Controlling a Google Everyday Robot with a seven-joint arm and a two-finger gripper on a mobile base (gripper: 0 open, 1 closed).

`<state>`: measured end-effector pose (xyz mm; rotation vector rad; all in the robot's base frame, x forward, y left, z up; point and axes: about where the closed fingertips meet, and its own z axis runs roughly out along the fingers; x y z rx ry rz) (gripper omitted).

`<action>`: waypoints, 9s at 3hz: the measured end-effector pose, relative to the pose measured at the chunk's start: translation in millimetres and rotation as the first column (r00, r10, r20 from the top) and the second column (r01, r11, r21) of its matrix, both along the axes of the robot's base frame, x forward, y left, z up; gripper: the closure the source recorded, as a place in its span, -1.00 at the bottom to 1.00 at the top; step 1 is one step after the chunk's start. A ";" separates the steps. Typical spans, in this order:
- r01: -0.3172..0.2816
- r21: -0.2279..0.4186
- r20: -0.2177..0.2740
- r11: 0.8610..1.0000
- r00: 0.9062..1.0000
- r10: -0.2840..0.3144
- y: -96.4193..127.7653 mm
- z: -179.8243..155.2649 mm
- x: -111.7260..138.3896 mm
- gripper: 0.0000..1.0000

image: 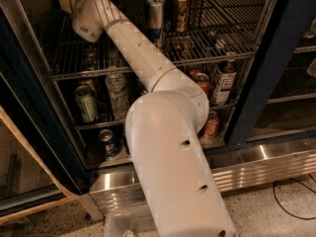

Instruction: Pick 7up can from top shelf of fridge

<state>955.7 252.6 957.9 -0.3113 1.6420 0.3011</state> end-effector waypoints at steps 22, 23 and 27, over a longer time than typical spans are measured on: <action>0.005 0.085 0.017 0.996 1.000 -0.006 -34.0 23.1 -232.9 1.00; 0.006 0.086 0.016 0.996 1.000 -0.007 -34.6 22.6 -234.5 1.00; 0.068 0.130 0.041 0.989 0.996 -0.074 -55.6 33.7 -283.4 1.00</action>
Offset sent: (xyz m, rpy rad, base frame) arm 0.0000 0.0000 0.0000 0.0000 0.0000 0.0000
